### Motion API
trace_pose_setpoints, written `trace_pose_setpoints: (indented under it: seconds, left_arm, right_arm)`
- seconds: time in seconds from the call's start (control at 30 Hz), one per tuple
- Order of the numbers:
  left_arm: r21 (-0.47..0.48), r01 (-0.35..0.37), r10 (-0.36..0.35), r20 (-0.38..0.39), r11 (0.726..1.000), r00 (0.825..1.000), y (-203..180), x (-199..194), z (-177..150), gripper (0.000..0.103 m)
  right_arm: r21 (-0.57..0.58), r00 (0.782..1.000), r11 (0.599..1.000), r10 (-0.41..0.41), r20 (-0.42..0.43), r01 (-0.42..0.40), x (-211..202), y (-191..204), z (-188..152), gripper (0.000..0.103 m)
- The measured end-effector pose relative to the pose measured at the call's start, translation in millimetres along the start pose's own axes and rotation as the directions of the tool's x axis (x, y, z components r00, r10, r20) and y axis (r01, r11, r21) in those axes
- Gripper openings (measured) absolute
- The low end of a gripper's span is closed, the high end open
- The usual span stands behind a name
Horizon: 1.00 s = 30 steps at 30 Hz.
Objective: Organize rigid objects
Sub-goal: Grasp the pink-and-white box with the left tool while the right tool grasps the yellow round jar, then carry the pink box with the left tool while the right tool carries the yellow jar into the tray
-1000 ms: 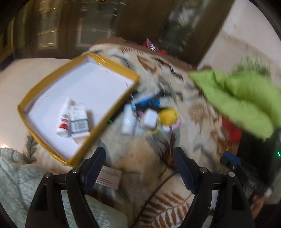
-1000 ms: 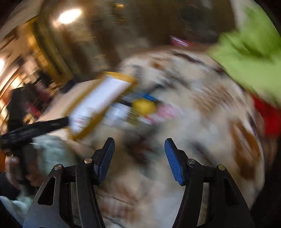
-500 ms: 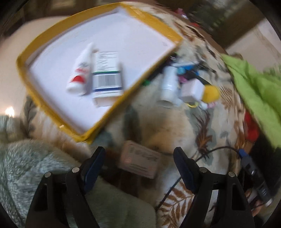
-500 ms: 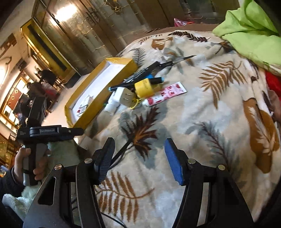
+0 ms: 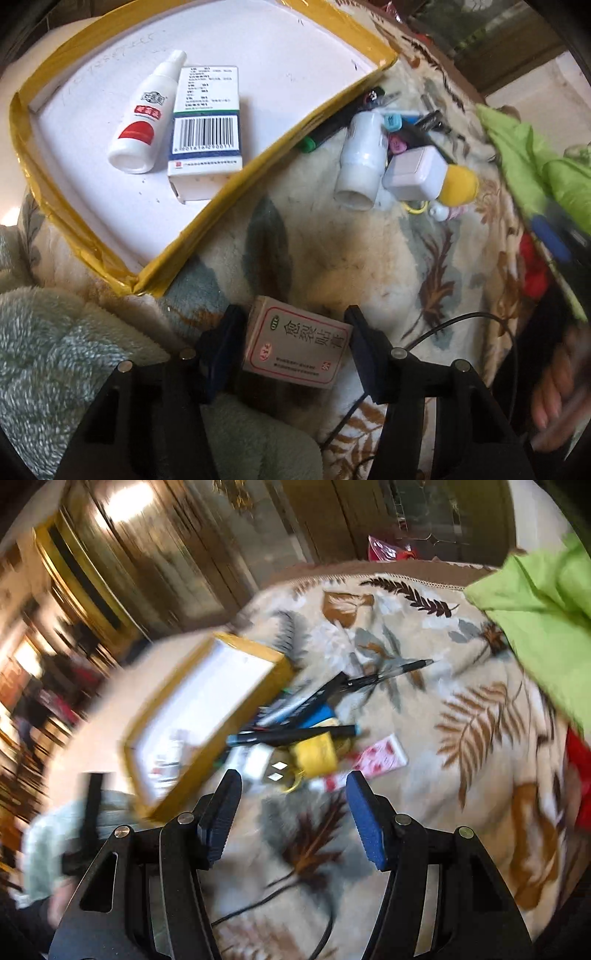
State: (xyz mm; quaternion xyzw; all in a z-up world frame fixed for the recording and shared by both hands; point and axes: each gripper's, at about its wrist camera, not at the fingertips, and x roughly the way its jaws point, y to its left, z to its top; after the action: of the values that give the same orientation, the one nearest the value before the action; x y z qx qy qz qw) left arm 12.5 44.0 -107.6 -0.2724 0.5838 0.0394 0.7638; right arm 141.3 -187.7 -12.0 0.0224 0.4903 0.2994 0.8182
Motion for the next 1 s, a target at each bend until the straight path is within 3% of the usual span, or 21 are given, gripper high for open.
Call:
trace_pose_setpoints:
  seconds: [0.1, 0.2, 0.27, 0.33, 0.37, 0.47, 0.63, 0.8, 1.0]
  left_arm:
    - [-0.007, 0.028, -0.028, 0.006, 1.0, 1.0, 5.9, -2.9, 0.3, 0.057]
    - [-0.004, 0.033, -0.034, -0.012, 0.999, 0.999, 5.0, 2.0, 1.7, 0.058]
    - [-0.01, 0.036, -0.037, -0.016, 0.999, 0.999, 1.9, 5.3, 3.7, 0.057]
    - [-0.011, 0.058, -0.058, -0.003, 0.998, 0.998, 0.6, 2.5, 4.5, 0.057]
    - [-0.014, 0.071, -0.071, 0.002, 0.997, 0.997, 2.0, 0.1, 3.9, 0.057]
    - [-0.047, 0.165, -0.164, 0.017, 0.985, 0.986, 8.1, -9.3, 4.5, 0.056]
    - [-0.053, 0.266, -0.262, 0.066, 0.962, 0.963, 15.5, -34.1, 3.0, 0.056]
    - [-0.087, 0.335, -0.321, 0.141, 0.938, 0.937, 34.2, -71.6, 17.5, 0.056]
    - [-0.15, 0.241, -0.195, 0.268, 0.959, 0.944, 75.2, -109.5, 58.0, 0.056]
  right_arm:
    - [0.047, 0.999, 0.999, -0.026, -0.04, 0.027, 40.9, -11.6, 11.1, 0.06]
    - [0.061, 0.998, 0.998, 0.001, -0.063, 0.003, 64.3, -15.2, 10.2, 0.06]
    - [0.031, 0.995, 0.997, -0.065, -0.073, 0.068, 77.6, -10.2, 10.9, 0.06]
    - [0.029, 0.989, 0.993, -0.115, -0.088, 0.118, 85.9, -10.8, 11.9, 0.05]
    - [0.044, 0.99, 0.993, -0.106, -0.093, 0.11, 87.8, -13.2, 11.7, 0.037]
    - [0.075, 0.99, 0.991, -0.1, -0.1, 0.108, 81.5, -14.5, 7.7, 0.032]
    - [0.125, 0.999, 0.992, -0.025, -0.024, 0.027, 43.1, 1.4, -1.4, 0.032]
    - [0.099, 0.988, 0.984, 0.147, 0.044, -0.151, 22.4, 53.0, -0.3, 0.032]
    - [0.028, 0.976, 0.976, 0.217, 0.014, -0.217, 47.6, 110.8, 18.2, 0.032]
